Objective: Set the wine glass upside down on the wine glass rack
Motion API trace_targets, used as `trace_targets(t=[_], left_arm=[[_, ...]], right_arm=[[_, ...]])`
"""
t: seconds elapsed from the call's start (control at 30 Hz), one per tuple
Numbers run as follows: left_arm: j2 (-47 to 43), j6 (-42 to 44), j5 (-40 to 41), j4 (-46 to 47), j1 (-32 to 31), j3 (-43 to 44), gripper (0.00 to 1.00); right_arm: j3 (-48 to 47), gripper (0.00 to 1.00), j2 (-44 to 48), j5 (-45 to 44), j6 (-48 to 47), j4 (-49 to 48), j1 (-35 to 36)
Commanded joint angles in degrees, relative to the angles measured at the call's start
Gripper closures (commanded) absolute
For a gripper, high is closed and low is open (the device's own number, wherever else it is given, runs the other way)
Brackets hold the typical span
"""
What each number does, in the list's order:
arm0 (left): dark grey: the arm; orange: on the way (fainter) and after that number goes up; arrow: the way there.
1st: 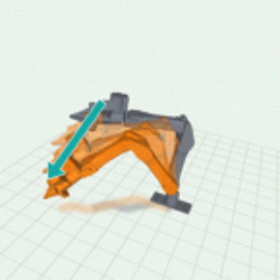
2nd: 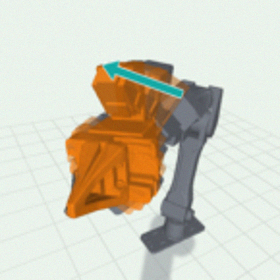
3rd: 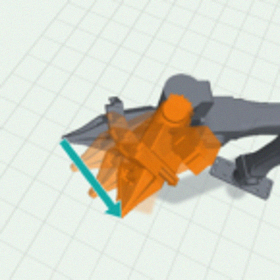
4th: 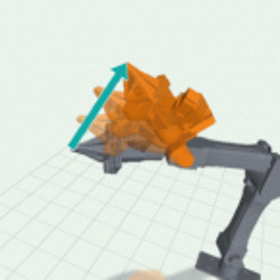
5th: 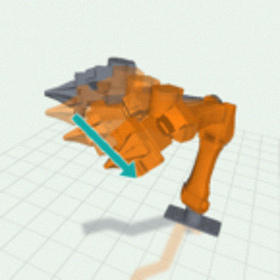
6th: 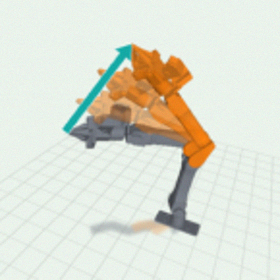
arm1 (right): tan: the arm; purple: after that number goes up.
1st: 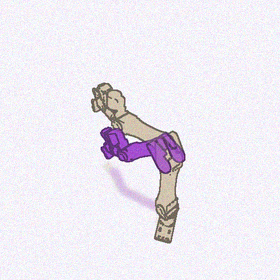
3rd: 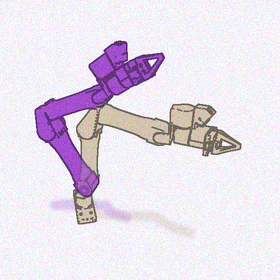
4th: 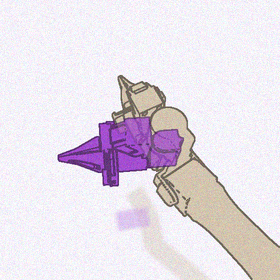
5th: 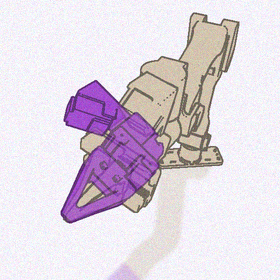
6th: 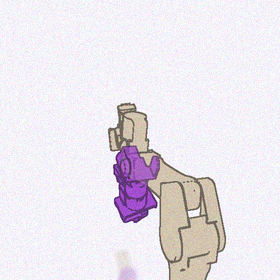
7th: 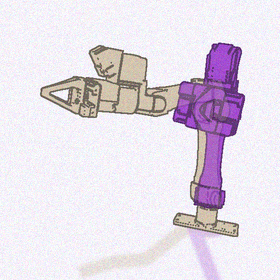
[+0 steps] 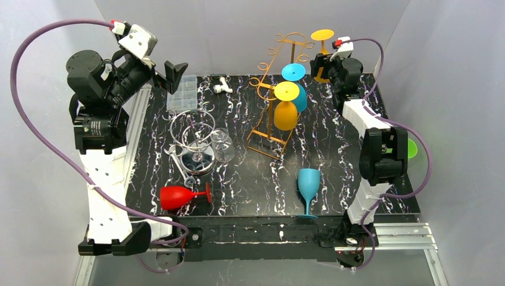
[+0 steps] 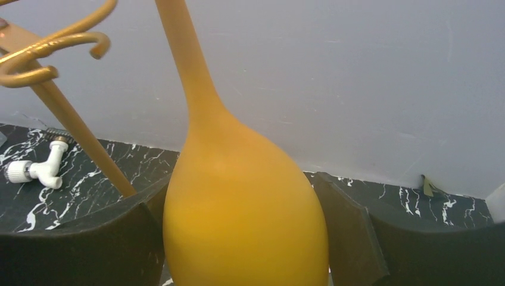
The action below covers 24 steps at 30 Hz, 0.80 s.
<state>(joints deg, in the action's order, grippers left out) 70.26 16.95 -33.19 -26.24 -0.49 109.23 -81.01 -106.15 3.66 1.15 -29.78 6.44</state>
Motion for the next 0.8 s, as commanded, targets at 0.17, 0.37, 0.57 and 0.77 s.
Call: trace_targets(t=[0.17, 0.37, 0.57, 0.77], left_arm=[[-0.8, 0.6, -0.6, -0.2, 0.1, 1.3, 0.01], [-1.4, 0.9, -1.0, 0.0, 0.1, 0.8, 0.01], [-1.4, 0.9, -2.0, 0.3, 0.1, 0.5, 0.01], [-1.2, 0.5, -2.4, 0.8, 0.1, 0.7, 0.01]], right_arm=[[-2.1, 0.57, 0.8, 3.0, -0.6, -5.4, 1.0], [-2.5, 0.57, -0.4, 3.6, -0.9, -4.6, 1.4], [-3.0, 0.58, -1.5, 3.7, -1.0, -4.1, 1.4], [-3.2, 0.58, -2.5, 4.2, -1.0, -4.0, 1.4]])
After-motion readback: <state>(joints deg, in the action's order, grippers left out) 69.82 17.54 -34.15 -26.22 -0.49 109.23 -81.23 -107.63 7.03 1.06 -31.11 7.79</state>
